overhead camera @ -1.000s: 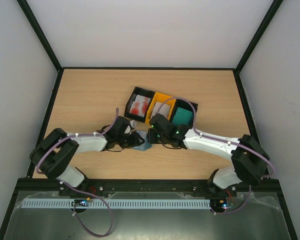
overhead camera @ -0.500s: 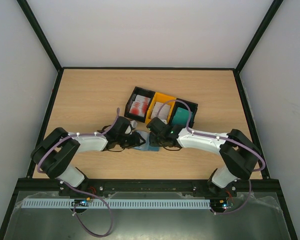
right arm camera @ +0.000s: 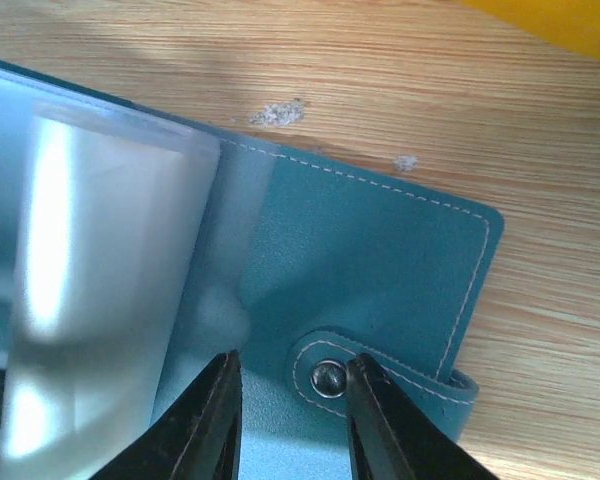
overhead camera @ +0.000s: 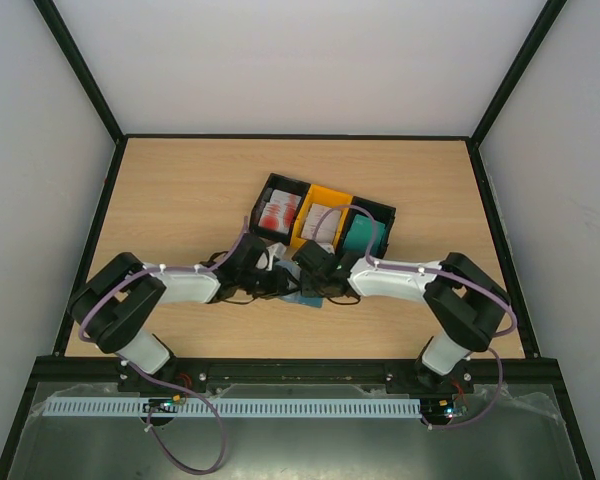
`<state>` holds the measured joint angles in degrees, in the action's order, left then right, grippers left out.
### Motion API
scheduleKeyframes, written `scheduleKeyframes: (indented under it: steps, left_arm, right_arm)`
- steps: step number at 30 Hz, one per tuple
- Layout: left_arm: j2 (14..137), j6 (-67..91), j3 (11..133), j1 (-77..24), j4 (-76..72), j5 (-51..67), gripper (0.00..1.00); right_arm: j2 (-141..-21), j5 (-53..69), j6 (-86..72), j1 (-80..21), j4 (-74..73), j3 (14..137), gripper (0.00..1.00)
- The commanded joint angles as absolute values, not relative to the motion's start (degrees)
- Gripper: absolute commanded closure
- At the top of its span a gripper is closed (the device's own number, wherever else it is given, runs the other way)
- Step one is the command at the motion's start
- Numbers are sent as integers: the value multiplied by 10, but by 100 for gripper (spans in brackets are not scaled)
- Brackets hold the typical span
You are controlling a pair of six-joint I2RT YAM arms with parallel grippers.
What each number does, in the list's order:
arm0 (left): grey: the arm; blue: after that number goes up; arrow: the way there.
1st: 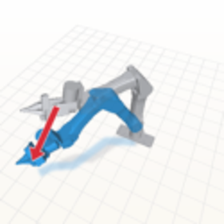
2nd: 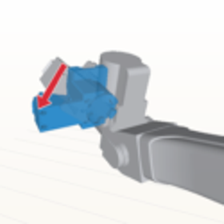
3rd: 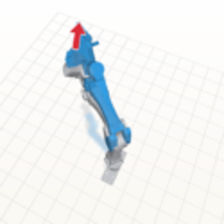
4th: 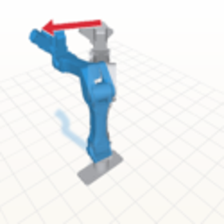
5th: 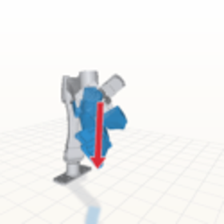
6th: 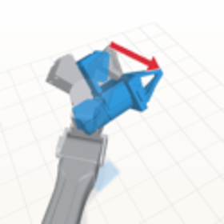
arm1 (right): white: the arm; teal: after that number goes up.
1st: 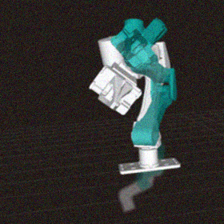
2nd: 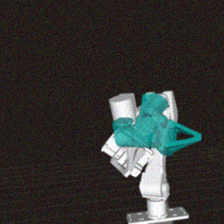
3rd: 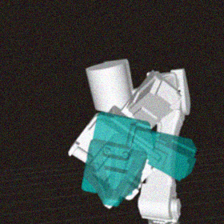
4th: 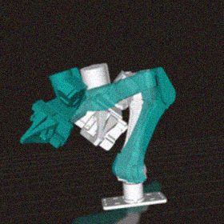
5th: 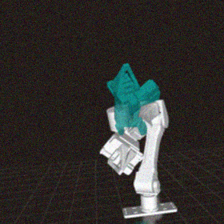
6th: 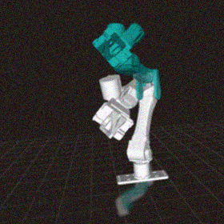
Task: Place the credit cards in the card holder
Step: Open the card holder at the center of the board.
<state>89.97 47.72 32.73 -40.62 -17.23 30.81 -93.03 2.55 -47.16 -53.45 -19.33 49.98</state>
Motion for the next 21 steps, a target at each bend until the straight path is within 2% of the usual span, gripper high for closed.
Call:
scheduleKeyframes:
  steps: [1, 10, 21]
  left_arm:
    - [907, 467, 339, -414, -202, 340, 68]
    - [927, 457, 352, -424, -202, 337, 71]
    - [932, 438, 376, -446, -197, 335, 70]
  right_arm:
    - [-902, -3, -486, -525, -182, 478, 72]
    - [-830, -42, -508, -523, -169, 462, 75]
    - [-806, -5, -516, -503, -160, 479, 77]
